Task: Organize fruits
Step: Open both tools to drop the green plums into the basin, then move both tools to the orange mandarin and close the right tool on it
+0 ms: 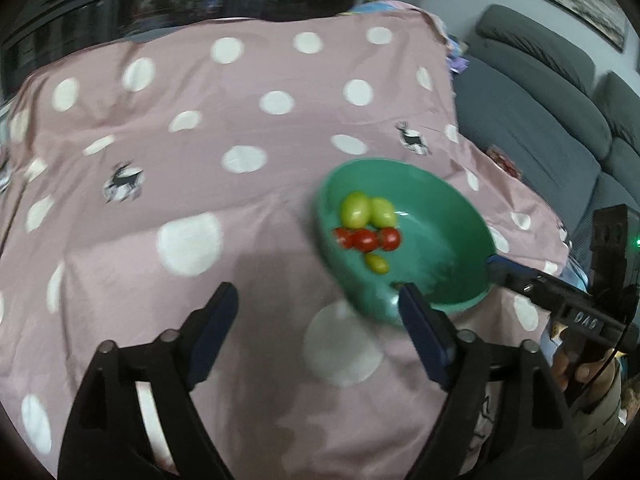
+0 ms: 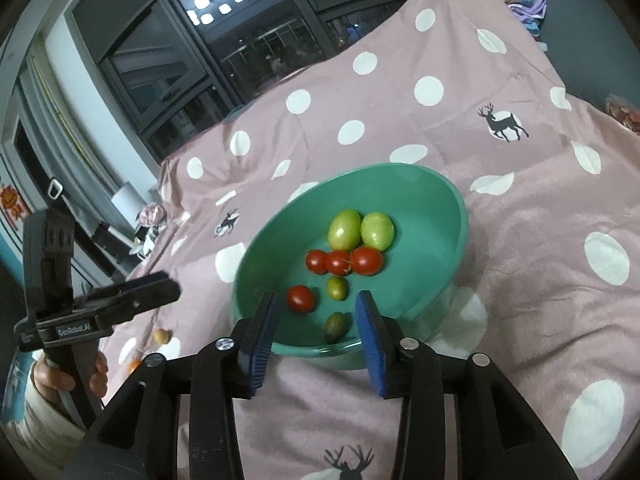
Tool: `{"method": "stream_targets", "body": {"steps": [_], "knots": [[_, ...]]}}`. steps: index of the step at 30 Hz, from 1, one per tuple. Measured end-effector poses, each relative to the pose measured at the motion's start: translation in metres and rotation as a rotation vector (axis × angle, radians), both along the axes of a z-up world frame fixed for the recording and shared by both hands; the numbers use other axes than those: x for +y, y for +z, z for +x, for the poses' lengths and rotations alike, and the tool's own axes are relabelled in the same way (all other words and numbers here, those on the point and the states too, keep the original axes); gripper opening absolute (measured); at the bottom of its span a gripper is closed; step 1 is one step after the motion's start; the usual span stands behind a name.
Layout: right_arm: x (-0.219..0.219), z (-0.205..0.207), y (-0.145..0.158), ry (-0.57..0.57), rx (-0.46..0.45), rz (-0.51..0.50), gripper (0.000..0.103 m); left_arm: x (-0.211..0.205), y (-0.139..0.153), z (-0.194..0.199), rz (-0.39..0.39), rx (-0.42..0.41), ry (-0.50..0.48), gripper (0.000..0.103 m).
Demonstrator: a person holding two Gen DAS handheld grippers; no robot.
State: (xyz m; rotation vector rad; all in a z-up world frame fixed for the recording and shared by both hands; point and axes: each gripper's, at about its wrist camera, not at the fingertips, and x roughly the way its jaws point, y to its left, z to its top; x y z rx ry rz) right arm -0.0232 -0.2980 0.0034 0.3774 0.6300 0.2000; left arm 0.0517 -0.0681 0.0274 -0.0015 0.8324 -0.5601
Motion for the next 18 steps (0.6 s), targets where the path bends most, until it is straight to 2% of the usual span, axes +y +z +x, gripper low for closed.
{"method": "stream_targets", "body": {"steps": [4,7,11,18], "knots": [[0.008,-0.008,0.009,0.018,-0.026,0.014,0.047,0.036,0.001,-0.014,-0.030,0.017,0.094,0.099],[0.017,-0.011,0.013,0.035,-0.023,0.003,0.049,0.059,0.003,-0.025,-0.045,0.021,0.145,0.102],[0.034,-0.015,0.018,0.078,-0.016,-0.012,0.054,0.094,0.003,-0.038,-0.062,0.034,0.221,0.102],[0.077,-0.013,0.009,0.202,0.045,-0.026,0.054,0.138,-0.002,-0.058,-0.112,0.062,0.310,0.103]]}}
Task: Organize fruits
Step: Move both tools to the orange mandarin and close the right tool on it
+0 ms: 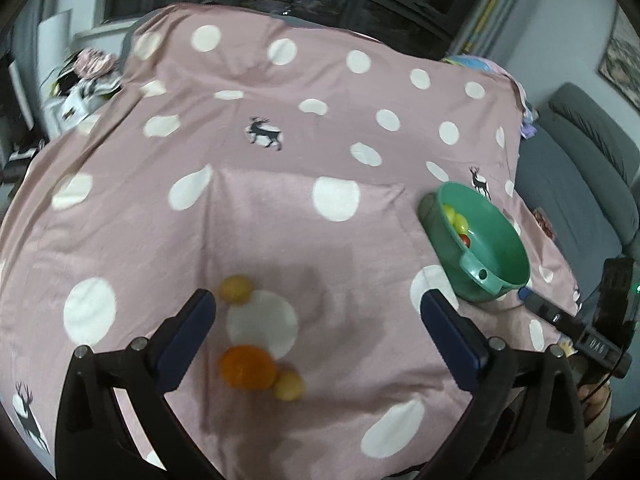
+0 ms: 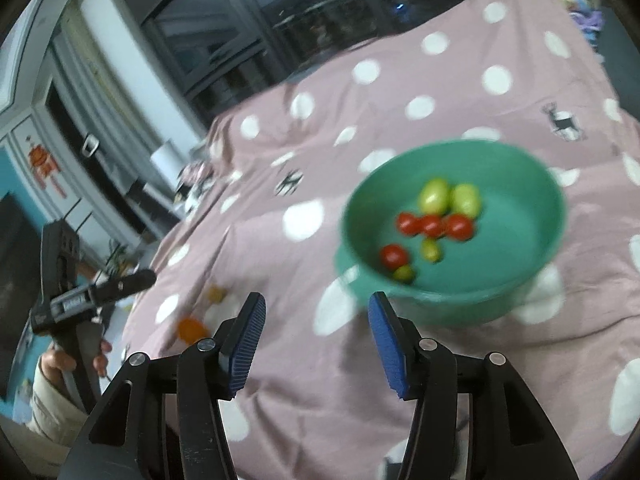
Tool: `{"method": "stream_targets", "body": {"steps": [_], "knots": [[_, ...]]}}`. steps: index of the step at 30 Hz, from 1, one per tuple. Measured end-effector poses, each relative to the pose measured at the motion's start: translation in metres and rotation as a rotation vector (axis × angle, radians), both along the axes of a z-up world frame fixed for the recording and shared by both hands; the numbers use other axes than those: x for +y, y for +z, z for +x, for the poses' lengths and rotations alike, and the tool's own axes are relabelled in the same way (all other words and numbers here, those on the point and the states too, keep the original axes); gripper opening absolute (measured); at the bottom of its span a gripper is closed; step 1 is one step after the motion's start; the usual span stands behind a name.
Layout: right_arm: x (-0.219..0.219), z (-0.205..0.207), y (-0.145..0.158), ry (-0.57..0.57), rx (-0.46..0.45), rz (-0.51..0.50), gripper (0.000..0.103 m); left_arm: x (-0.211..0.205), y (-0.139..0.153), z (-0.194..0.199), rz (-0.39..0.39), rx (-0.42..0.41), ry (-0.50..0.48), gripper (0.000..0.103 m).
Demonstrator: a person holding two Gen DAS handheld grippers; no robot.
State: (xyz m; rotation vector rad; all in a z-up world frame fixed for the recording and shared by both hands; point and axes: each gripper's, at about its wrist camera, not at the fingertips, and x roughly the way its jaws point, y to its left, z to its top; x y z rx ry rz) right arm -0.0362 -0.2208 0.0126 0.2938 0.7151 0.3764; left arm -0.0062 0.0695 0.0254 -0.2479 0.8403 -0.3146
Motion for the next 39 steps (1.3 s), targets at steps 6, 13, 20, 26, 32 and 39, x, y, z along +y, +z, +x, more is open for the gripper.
{"method": "stream_targets", "body": {"steps": [6,13,20,26,32,39], "knots": [[0.054,0.005,-0.014,0.156,0.063,-0.044,0.054,0.026,-0.012,-0.012,-0.019,0.032,0.054,0.103],[0.101,0.009,-0.023,0.277,0.099,-0.102,0.054,0.062,-0.027,-0.021,-0.027,0.061,0.121,0.103],[0.143,0.014,-0.030,0.399,0.114,-0.175,0.054,0.074,-0.031,-0.033,-0.065,0.009,0.059,0.103],[0.188,0.023,-0.038,0.519,0.099,-0.255,0.054,0.077,-0.029,-0.035,-0.101,-0.050,-0.013,0.103],[0.219,0.043,-0.054,0.568,0.117,-0.298,0.054,0.089,-0.032,-0.034,-0.136,-0.061,-0.023,0.103],[0.238,0.061,-0.070,0.595,0.141,-0.325,0.054,0.093,-0.039,-0.031,-0.172,-0.061,-0.057,0.102]]}}
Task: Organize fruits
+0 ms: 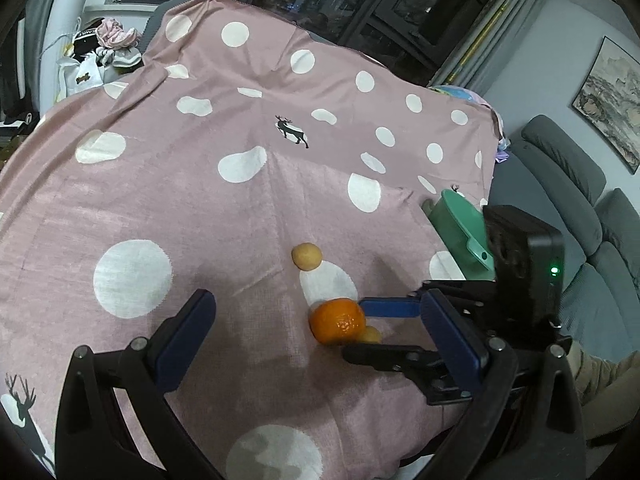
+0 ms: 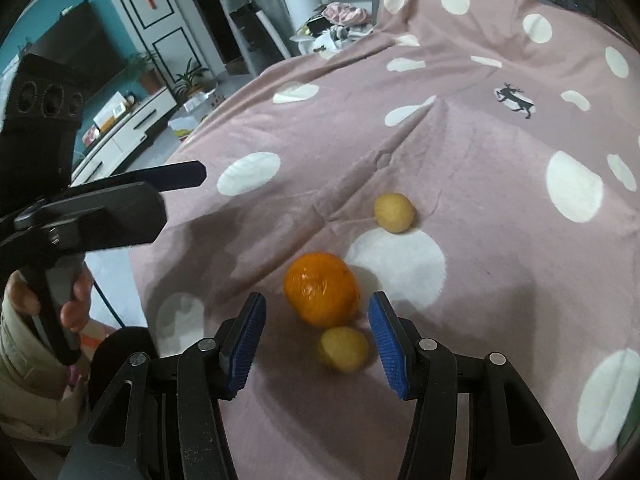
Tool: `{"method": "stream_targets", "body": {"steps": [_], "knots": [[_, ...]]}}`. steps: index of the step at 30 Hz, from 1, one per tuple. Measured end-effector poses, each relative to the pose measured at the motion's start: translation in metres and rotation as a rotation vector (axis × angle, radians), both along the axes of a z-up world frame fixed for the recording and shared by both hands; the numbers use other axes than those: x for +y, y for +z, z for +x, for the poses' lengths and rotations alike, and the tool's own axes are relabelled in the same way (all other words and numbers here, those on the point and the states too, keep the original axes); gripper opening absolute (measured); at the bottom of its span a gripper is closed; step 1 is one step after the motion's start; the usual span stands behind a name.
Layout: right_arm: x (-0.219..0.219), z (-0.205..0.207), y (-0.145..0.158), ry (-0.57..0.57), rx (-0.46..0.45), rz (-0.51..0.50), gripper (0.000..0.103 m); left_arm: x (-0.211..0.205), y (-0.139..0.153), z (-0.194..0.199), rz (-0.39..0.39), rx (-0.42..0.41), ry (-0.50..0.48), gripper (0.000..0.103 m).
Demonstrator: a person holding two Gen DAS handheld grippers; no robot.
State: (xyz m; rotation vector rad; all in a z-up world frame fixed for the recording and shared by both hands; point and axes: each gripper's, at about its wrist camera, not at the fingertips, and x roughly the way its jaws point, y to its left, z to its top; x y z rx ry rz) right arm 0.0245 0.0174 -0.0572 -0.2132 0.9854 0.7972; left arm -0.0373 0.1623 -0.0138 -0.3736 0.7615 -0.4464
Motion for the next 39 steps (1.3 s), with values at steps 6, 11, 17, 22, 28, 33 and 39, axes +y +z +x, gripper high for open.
{"method": "stream_targets", "body": {"steps": [6,11,17,22,28,33,39], "knots": [[-0.005,0.011,-0.002,-0.034,0.036,0.049,0.044,-0.004,-0.006,0.006,-0.015,0.014,-0.023,0.102],[-0.033,0.016,0.008,-0.113,0.018,0.095,0.044,-0.019,-0.004,0.014,-0.033,0.015,-0.070,0.102],[-0.079,0.008,0.014,-0.216,-0.025,0.074,0.044,-0.063,-0.004,0.030,-0.050,0.049,-0.163,0.102],[-0.112,-0.004,0.012,-0.276,-0.048,0.048,0.044,-0.111,-0.005,0.042,-0.016,0.092,-0.253,0.101],[-0.134,-0.016,0.008,-0.302,-0.067,0.024,0.044,-0.156,-0.015,0.053,0.040,0.152,-0.342,0.096],[-0.141,-0.018,0.007,-0.293,-0.059,0.051,0.044,-0.176,-0.029,0.059,0.099,0.232,-0.374,0.079],[-0.144,-0.016,0.005,-0.281,-0.058,0.073,0.044,-0.183,-0.034,0.061,0.114,0.261,-0.395,0.054]]}}
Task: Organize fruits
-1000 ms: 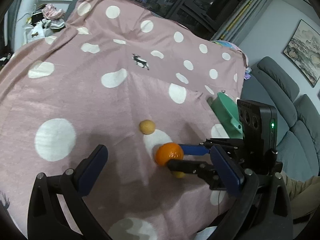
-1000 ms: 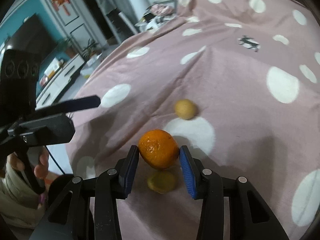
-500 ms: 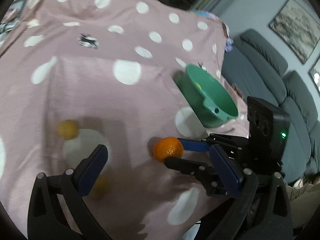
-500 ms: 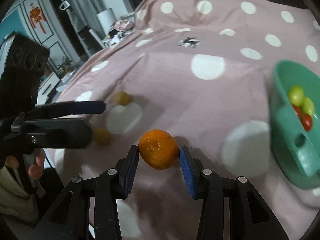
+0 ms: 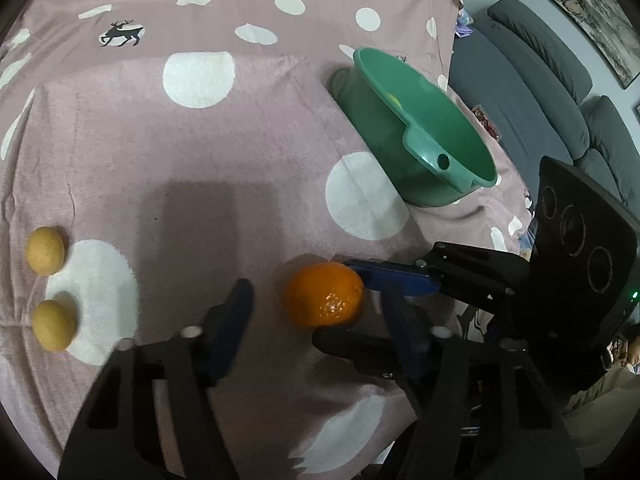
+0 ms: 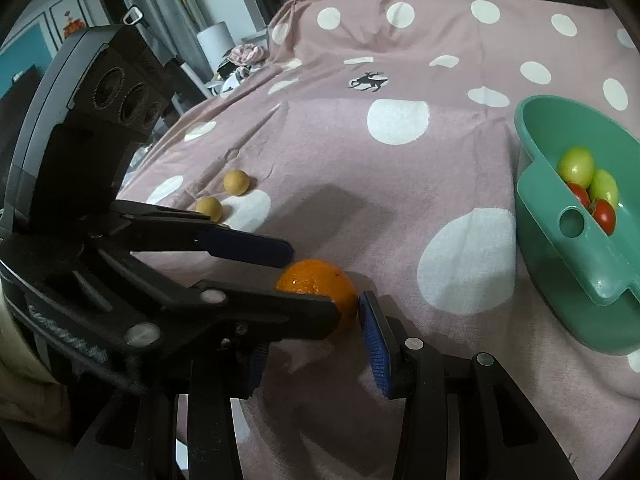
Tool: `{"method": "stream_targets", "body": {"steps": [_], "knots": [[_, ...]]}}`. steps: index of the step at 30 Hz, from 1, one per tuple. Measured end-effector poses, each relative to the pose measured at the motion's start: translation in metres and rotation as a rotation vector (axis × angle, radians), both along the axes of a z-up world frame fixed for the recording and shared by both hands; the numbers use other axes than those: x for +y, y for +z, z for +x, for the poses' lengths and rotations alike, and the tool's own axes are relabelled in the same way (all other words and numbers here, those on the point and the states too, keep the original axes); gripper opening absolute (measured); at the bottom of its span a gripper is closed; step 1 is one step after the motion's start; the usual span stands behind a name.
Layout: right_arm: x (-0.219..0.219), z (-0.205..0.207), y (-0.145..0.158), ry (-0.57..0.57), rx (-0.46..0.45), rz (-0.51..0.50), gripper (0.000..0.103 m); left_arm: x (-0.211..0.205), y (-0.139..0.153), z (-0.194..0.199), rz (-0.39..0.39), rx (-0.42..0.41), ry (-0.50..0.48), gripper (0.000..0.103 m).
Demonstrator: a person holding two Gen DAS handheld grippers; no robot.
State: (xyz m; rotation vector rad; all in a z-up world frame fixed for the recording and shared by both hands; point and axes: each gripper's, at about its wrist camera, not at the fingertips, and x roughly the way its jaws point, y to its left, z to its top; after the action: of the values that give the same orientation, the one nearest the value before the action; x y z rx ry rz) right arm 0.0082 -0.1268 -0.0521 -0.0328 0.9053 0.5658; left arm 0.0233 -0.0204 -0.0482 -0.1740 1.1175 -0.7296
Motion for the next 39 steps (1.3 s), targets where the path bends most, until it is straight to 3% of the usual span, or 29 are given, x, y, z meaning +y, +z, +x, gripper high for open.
{"method": "stream_targets", "body": {"steps": [3,17,39], "knots": [[0.001,-0.001,-0.001,0.010,-0.005,-0.001,0.044,-0.002,-0.001,0.001,-0.008,0.017,-0.009,0.044],[0.003,-0.003,-0.002,0.017,-0.007,0.013,0.044,-0.004,-0.001,-0.002,0.007,0.025,0.006,0.044],[-0.021,-0.025,0.037,-0.041,-0.145,0.052,0.044,-0.033,0.044,-0.012,0.022,-0.106,-0.027,0.044]]}}
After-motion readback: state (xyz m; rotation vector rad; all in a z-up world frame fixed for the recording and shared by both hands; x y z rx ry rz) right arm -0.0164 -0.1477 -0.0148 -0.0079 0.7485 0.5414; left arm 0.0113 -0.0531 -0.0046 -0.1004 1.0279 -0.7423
